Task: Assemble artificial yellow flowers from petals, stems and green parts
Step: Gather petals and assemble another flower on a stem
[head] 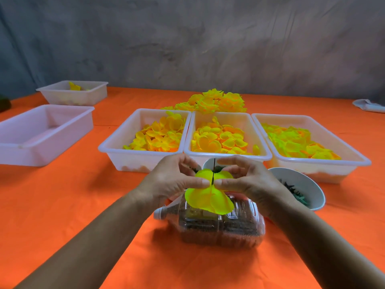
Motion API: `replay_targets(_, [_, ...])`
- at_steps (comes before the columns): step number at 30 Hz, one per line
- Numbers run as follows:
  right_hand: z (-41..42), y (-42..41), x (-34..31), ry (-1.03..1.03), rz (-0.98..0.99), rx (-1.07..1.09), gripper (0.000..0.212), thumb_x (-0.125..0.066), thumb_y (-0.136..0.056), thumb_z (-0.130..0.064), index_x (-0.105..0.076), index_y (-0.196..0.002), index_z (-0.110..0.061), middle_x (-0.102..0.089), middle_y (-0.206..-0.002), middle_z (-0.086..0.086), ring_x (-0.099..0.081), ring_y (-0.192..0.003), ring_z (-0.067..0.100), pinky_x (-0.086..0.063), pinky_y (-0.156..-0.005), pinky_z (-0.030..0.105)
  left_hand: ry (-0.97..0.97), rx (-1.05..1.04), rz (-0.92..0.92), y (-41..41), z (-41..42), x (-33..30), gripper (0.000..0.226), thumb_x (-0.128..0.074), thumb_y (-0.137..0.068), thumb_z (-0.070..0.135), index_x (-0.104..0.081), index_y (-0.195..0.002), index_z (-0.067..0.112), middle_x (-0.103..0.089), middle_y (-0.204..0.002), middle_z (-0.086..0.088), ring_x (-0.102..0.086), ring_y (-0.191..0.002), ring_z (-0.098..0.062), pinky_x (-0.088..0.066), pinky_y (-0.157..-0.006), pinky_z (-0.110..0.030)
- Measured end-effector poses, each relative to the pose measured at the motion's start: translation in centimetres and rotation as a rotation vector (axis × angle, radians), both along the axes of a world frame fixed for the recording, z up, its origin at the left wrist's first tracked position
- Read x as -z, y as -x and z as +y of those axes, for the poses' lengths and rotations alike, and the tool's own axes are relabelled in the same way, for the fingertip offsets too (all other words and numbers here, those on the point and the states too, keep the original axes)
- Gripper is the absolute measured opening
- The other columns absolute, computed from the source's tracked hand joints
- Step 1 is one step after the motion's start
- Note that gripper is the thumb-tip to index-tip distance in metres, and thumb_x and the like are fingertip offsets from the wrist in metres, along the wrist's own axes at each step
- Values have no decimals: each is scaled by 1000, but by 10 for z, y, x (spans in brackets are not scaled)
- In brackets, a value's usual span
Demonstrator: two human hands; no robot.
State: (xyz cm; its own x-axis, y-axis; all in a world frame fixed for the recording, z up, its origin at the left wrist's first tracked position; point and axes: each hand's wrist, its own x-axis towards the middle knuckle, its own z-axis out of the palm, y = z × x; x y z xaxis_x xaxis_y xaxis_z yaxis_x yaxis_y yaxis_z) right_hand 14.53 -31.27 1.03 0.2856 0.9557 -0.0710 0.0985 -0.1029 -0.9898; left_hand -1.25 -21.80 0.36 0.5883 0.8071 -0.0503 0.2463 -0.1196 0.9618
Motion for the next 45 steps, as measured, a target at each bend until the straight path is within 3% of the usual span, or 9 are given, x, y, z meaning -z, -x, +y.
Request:
replay_targets(3, [-6,9,1,-143,-144,46,23,-75,-71,6,-73,-87,-11,-70,-85,7,-63,-78,21,-53,-71,39,-265,46,-112,2,-8,-2,32,-82,-64,-1,-68,-84,20,-60,-84,-6,-50,-66,-1,-44,-62,-13])
replay_targets(7, [-8,13,3,-198,-319,105,21,-77,-70,-3,-73,-65,-22,-71,-83,3,-66,-82,25,-54,-74,44,-391,102,-128,-1,-9,1,20,-79,-68,7,-74,-72,25,-66,-88,-11,-59,-80,-24,-46,-71,-33])
replay_targets(13, [-9,6,8,-123,-204,97,11,-81,-69,-10,-72,-72,-17,-70,-86,11,-64,-74,18,-55,-70,41,-418,150,-186,2,-7,8,13,-82,-64,31,-77,-72,23,-67,-79,1,-61,-72,-25,-48,-63,-35])
replay_targets(21, [-3,3,7,-47,-13,-1,8,-74,-74,-1,-69,-74,-8,-66,-71,11,-59,-62,13,-48,-61,23,-413,171,-237,-2,0,18,8,-81,-65,25,-75,-68,28,-65,-74,-1,-61,-70,-15,-49,-63,-33])
replay_targets(29, [-5,-5,-3,-51,-123,-53,3,-71,-80,-6,-71,-77,-7,-65,-65,2,-57,-59,6,-45,-58,17,-426,215,-219,-1,1,15,9,-76,-65,19,-72,-60,25,-67,-83,1,-63,-76,-25,-51,-69,-42])
replay_targets(34, [10,-71,-19,-225,-391,360,7,-69,-84,-12,-74,-86,-8,-71,-80,6,-62,-69,4,-47,-66,18,-428,254,-177,-4,1,9,11,-74,-64,16,-68,-56,23,-71,-82,-3,-64,-76,-16,-48,-69,-37])
replay_targets(38, [28,-144,-14,103,-806,542,26,-56,-91,-25,-70,-110,-13,-65,-121,11,-54,-119,29,-41,-100,37,-399,287,-138,-8,1,6,9,-71,-65,15,-64,-60,15,-70,-79,-7,-62,-77,-20,-48,-72,-35])
replay_targets(41, [40,-172,-2,322,-753,528,34,-45,-94,-35,-71,-89,-13,-61,-102,19,-44,-115,35,-35,-92,39,-389,290,-126,-9,0,6,8,-70,-67,15,-64,-64,11,-69,-80,-9,-62,-77,-21,-49,-72,-34])
replay_targets(45, [49,-179,10,490,-681,482,34,-47,-92,-33,-69,-92,-7,-55,-117,22,-40,-121,33,-36,-95,38,-384,287,-139,-8,-1,8,22,-72,-65,21,-65,-68,0,-68,-80,-11,-60,-75,-20,-47,-70,-31])
